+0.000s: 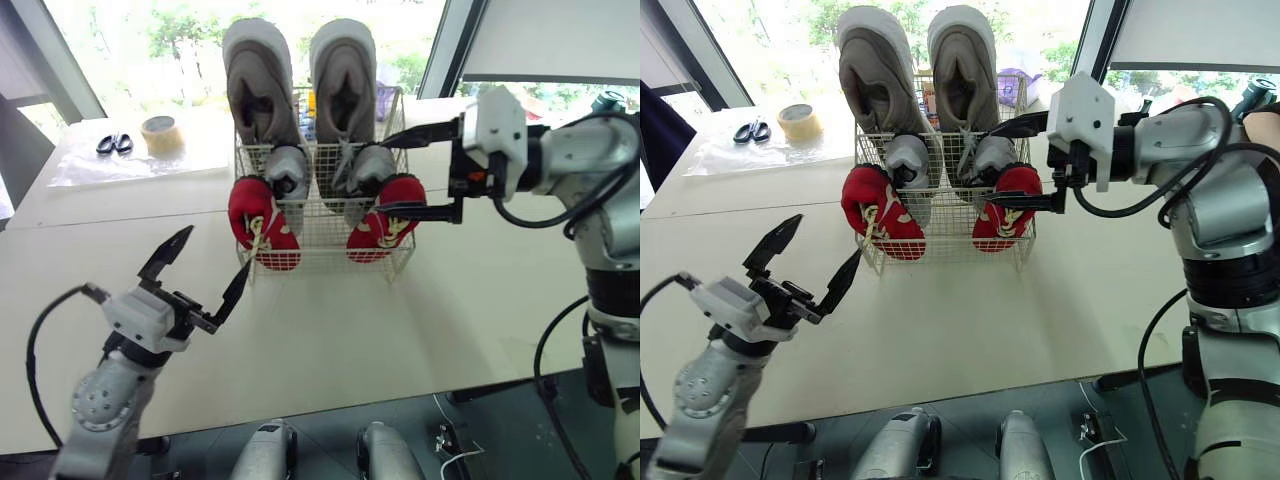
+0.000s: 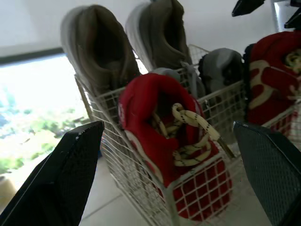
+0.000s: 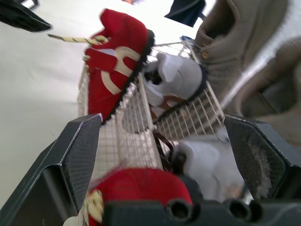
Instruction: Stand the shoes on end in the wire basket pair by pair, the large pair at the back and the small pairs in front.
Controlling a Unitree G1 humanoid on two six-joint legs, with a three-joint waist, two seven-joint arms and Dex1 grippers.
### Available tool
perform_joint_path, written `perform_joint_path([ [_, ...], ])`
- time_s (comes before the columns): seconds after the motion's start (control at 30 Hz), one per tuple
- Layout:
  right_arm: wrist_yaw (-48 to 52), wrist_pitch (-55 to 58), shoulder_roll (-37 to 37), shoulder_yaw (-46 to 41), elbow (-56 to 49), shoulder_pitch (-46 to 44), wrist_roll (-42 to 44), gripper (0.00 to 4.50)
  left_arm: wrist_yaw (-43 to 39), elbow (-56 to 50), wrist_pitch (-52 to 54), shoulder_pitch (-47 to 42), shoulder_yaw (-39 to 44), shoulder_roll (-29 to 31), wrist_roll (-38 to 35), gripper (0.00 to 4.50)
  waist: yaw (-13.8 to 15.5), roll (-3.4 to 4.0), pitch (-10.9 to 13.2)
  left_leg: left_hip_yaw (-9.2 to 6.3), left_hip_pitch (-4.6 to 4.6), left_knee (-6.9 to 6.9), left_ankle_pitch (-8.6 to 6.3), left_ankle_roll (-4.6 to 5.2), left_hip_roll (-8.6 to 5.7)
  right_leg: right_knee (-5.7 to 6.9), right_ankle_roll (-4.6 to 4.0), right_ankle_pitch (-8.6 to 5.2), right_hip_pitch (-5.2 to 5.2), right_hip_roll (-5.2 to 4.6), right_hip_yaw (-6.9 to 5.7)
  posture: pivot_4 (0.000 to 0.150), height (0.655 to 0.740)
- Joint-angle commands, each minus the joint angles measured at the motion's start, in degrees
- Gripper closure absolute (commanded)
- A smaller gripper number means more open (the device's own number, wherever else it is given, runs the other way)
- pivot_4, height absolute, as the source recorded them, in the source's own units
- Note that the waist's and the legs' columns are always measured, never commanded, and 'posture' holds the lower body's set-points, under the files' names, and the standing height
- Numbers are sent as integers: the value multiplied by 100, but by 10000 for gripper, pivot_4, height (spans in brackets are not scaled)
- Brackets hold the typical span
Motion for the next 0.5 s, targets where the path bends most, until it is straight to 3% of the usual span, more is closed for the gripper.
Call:
perform_joint_path([
  [0.03, -114, 224, -332, -514, -323, 171, 177, 0, -427, -279, 1343, -261, 1044, 973, -1226, 157, 10, 3, 2, -2, 0, -1, 1, -1, 2, 1, 0, 0, -1, 3, -4, 1500, 7400],
  [0.17, -209, 573, -651, -910, -649, 614, 390, 0, -1194, 443, 2477, -1015, 1530, 1892, -2140, 157, -4, 17, 10, 0, 0, -1, 2, -1, 3, -1, 0, 0, 3, 14, -16, 1500, 7400],
  [0.3, -151, 649, -1011, -1176, -752, 1152, 397, 0, -1925, 1115, 3107, -1822, 1716, 2209, -2649, 157, -30, 22, 13, 5, 2, 0, 2, 1, 6, -3, 2, 0, 5, 28, -15, 1500, 7400],
  [0.5, -63, 597, -1413, -1471, -755, 1777, 425, 0, -3067, 1804, 3508, -2295, 1644, 2405, -2488, 157, -127, 32, 19, 10, 2, 0, 3, 2, 13, -3, 3, 0, 5, 35, -14, 1500, 7400],
])
